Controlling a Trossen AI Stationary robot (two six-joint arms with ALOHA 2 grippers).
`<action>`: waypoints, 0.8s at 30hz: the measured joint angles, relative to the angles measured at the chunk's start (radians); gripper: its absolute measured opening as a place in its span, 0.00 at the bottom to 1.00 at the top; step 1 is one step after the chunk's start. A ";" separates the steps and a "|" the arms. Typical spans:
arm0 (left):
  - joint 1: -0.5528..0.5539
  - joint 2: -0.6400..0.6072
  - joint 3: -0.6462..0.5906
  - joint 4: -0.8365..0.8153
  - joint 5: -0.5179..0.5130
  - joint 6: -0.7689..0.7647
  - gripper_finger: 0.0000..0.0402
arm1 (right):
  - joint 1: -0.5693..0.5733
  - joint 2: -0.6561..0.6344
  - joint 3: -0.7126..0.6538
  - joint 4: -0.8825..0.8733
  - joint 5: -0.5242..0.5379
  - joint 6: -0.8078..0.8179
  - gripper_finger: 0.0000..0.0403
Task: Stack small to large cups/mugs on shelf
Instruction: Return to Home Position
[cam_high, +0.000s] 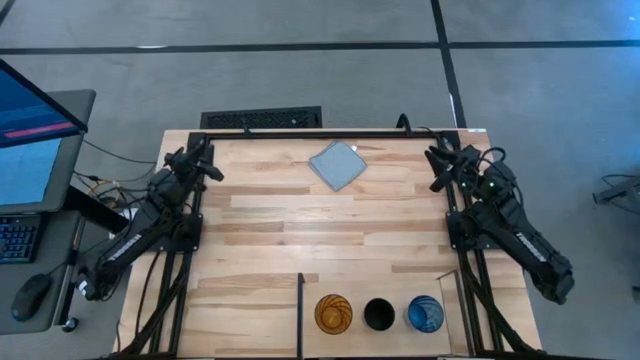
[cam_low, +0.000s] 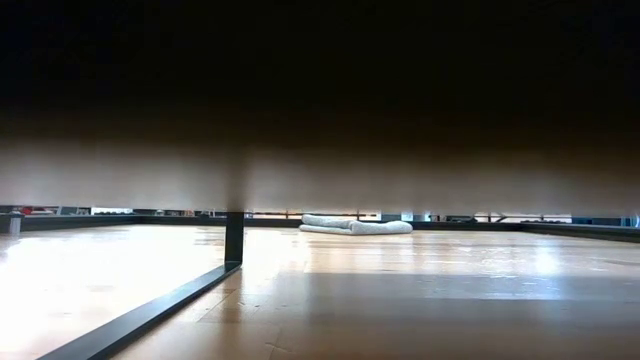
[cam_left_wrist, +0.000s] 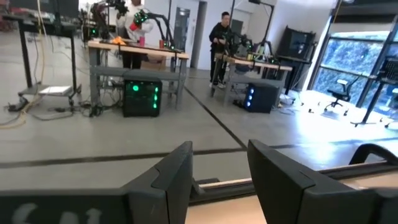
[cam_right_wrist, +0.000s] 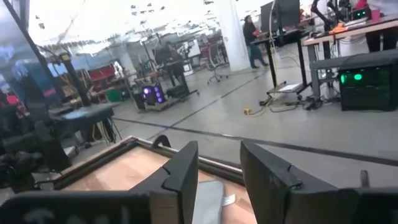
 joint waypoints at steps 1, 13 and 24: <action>0.000 0.000 -0.014 0.015 0.002 -0.012 0.36 | 0.000 0.000 -0.020 0.030 0.000 0.010 0.35; 0.000 0.000 -0.057 0.107 0.002 -0.014 0.36 | 0.000 0.001 -0.193 0.265 0.008 0.048 0.35; 0.000 0.000 -0.058 0.105 -0.022 -0.003 0.36 | 0.000 0.000 -0.193 0.195 0.051 0.040 0.36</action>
